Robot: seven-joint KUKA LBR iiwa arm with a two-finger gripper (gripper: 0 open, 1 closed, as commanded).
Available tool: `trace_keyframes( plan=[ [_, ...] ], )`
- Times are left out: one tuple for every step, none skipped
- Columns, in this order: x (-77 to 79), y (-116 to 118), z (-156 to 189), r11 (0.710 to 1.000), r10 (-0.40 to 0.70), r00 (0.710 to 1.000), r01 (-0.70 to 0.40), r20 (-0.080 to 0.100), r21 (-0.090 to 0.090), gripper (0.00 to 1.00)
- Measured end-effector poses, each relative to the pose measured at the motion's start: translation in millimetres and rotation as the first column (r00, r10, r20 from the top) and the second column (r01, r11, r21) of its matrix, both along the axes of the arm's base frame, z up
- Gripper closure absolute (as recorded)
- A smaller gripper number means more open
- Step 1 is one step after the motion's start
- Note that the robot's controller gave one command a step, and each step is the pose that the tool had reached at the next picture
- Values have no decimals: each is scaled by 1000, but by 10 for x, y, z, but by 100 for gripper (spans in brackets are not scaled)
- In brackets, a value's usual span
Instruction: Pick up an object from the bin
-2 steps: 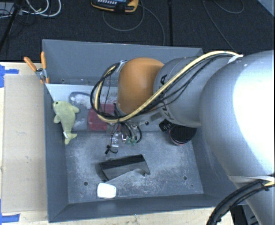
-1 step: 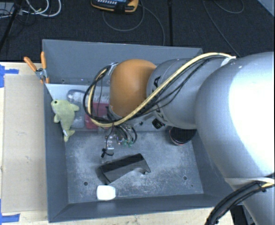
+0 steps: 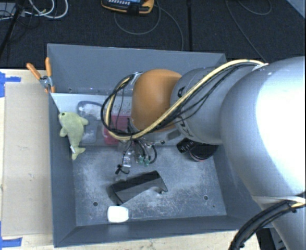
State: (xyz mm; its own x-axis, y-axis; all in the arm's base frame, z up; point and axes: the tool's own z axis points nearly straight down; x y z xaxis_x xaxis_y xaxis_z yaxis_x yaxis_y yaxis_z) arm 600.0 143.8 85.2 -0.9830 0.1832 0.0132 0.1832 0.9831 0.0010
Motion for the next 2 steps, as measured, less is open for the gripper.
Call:
trace_keyframes(
  plan=[
    [-46,-317,-114,999,-38,999,38,-5,2,0],
    [-53,-338,-122,999,-41,999,41,-7,1,0]
  ],
)
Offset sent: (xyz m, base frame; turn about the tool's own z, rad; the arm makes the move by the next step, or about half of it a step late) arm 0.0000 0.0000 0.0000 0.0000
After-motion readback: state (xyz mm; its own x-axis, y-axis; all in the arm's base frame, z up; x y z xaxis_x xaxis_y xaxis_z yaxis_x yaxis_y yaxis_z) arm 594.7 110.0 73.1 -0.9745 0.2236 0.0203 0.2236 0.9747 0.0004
